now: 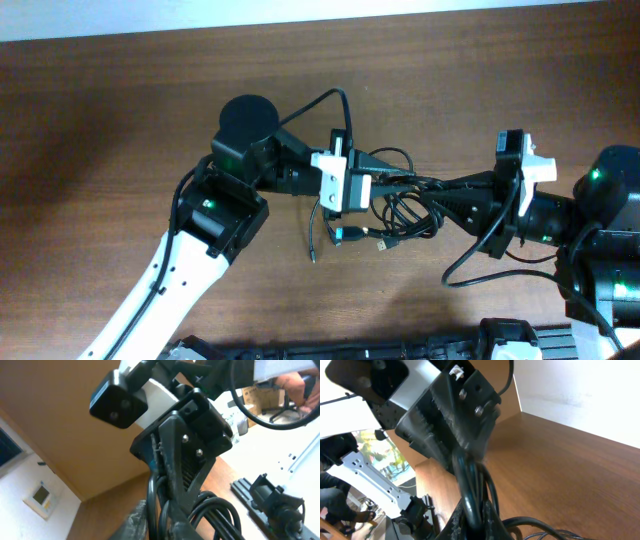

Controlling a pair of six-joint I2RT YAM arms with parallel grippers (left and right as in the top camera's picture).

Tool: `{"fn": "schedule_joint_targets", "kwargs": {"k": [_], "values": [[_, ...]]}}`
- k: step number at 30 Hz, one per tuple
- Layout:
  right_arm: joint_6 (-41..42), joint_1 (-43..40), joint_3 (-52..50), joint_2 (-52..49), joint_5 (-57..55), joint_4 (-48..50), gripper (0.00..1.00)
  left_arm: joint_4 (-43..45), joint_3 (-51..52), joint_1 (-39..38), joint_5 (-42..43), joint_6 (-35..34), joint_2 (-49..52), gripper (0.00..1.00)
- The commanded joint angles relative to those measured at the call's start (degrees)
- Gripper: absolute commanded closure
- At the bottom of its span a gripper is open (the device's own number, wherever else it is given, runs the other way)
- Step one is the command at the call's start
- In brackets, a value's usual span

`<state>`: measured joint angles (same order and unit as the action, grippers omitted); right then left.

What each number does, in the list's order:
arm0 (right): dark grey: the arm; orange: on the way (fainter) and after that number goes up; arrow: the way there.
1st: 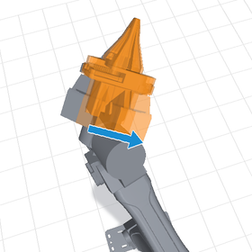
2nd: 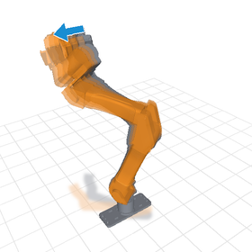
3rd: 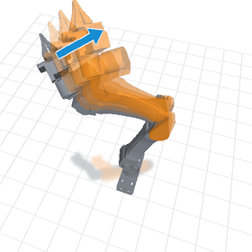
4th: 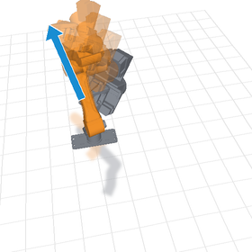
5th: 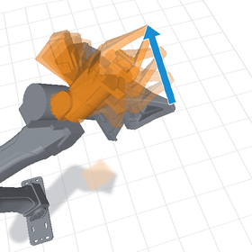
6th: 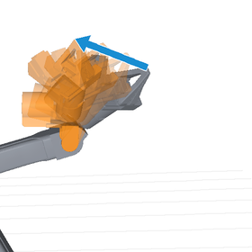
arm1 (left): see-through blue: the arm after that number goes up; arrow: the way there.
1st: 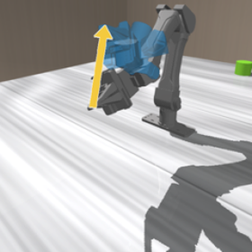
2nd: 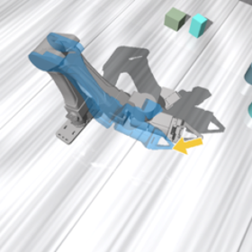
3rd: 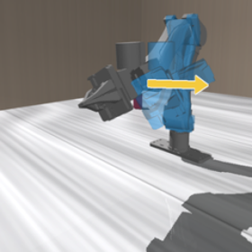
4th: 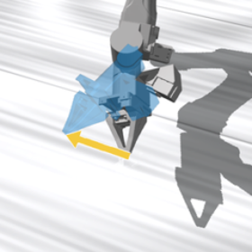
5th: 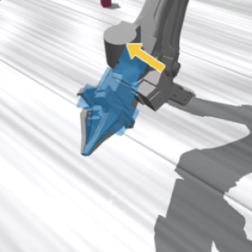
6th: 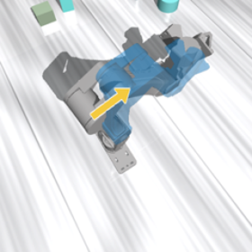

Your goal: Untangle cables

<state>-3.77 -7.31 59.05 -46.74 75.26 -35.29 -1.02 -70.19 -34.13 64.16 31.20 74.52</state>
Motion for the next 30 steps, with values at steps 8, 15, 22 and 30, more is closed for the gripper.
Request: {"fn": "schedule_joint_targets", "kwargs": {"k": [8, 15, 22, 30], "values": [[12.46, 0.15, 0.42, -1.25, -12.07, 4.2, 0.96, -1.14, -0.79, -0.37, 2.05, -6.51, -0.22, 0.01], [36.37, 0.15, 0.42, -2.82, -29.03, 5.81, 0.96, -6.21, -0.79, -0.39, -3.04, -10.19, -0.22, 0.01], [53.66, 0.15, 0.42, -2.86, -42.69, 9.81, 0.96, -9.53, -0.79, -1.38, -40.0, -46.21, -0.22, 0.01], [67.78, 0.15, 0.44, -2.86, -49.07, 9.84, 0.96, -5.81, -0.79, -11.78, -61.86, -32.98, 0.76, 0.01]]}}
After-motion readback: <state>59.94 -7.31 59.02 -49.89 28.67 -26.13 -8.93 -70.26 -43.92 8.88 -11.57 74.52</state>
